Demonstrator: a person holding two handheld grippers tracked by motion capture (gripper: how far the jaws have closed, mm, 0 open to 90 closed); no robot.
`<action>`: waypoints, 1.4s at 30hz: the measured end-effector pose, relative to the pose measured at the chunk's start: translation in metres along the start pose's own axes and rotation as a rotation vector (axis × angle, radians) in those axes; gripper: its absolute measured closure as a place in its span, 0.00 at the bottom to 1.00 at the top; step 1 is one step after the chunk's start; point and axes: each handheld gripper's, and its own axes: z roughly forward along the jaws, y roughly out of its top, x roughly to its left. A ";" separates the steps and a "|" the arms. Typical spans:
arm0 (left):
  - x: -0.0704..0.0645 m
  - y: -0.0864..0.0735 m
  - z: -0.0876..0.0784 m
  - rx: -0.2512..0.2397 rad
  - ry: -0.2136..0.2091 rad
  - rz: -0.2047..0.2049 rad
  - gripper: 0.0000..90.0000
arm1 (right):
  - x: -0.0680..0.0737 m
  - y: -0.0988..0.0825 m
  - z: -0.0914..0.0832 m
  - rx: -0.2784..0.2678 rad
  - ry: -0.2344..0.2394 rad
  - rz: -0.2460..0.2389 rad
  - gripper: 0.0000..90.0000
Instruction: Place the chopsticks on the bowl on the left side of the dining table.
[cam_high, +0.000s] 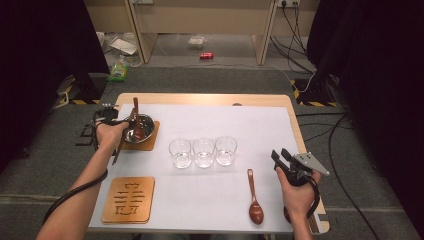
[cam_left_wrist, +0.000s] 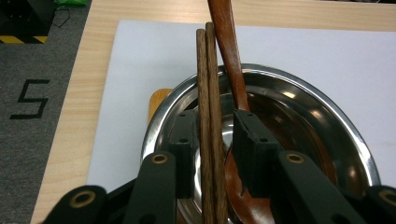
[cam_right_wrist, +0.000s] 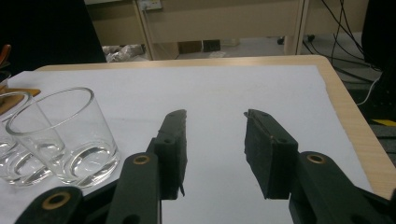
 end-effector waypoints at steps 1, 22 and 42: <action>0.001 0.000 -0.003 -0.004 -0.007 -0.005 0.76 | 0.000 0.000 0.000 0.000 -0.001 -0.001 0.65; 0.028 -0.028 -0.064 -0.083 -0.069 0.038 0.93 | 0.001 0.002 -0.002 0.011 -0.002 -0.018 0.63; 0.038 -0.080 -0.067 -0.003 -0.080 0.099 0.96 | 0.001 0.002 -0.003 0.018 0.003 -0.012 0.63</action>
